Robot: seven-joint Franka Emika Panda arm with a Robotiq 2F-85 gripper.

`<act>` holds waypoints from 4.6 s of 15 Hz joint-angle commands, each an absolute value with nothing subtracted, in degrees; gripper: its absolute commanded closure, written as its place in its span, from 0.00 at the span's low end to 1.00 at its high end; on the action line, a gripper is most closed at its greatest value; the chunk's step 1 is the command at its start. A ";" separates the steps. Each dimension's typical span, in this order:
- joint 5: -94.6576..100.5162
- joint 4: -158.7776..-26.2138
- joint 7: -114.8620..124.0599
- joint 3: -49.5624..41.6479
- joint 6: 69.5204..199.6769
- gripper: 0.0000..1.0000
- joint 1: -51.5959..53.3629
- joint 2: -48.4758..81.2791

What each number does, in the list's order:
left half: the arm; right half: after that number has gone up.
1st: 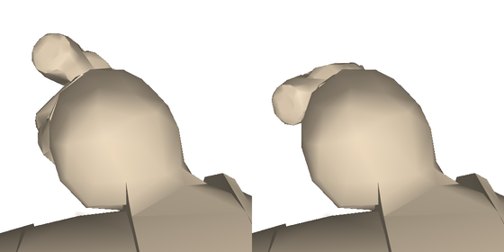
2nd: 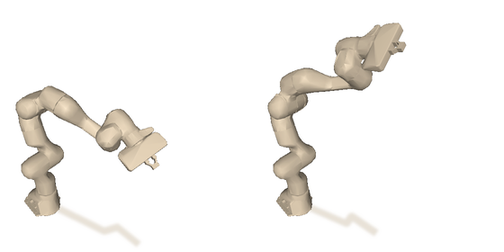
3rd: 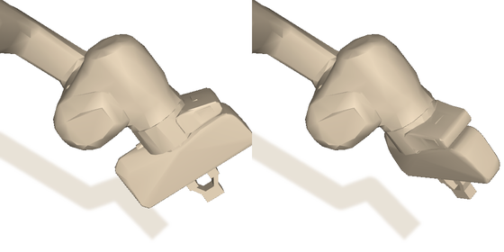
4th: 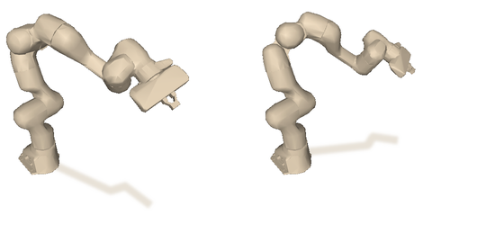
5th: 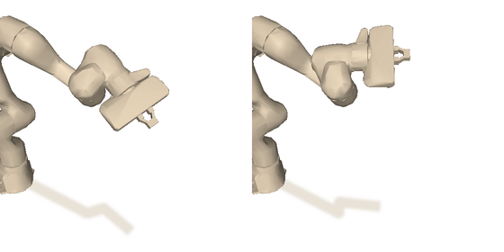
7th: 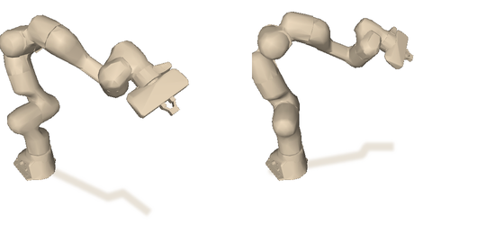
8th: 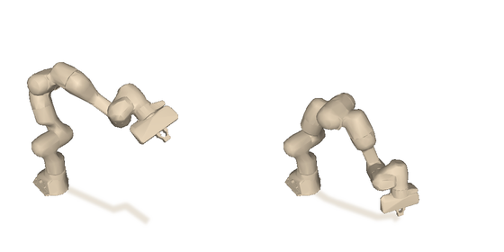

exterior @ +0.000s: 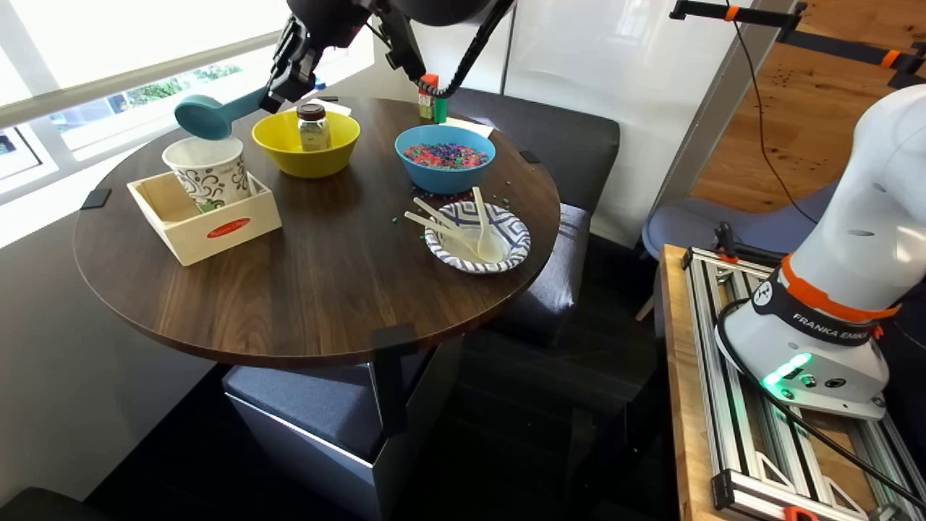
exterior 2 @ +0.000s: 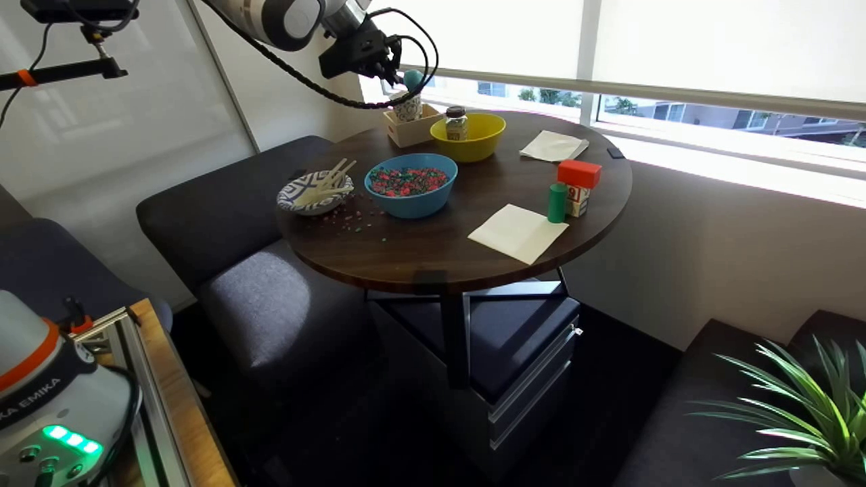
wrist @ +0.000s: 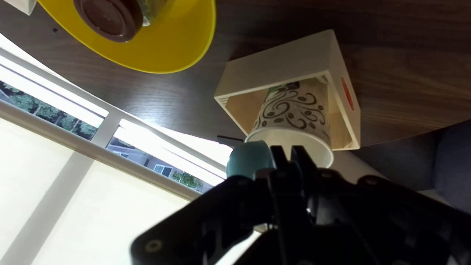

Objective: Use the blue measuring cup to place some cereal from the blue bowl into the coffee cup.

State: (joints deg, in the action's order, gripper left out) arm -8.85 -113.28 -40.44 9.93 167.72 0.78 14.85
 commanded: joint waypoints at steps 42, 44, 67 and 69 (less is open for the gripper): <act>-48.46 -105.53 -28.64 -15.08 84.39 0.98 -20.73 18.17; -48.40 -105.07 -26.78 -14.63 84.83 0.98 -20.30 18.75; -35.05 -92.93 -24.90 -15.12 86.82 0.14 -23.61 28.75; -33.96 -94.19 -23.10 -14.87 94.06 0.01 -23.24 27.34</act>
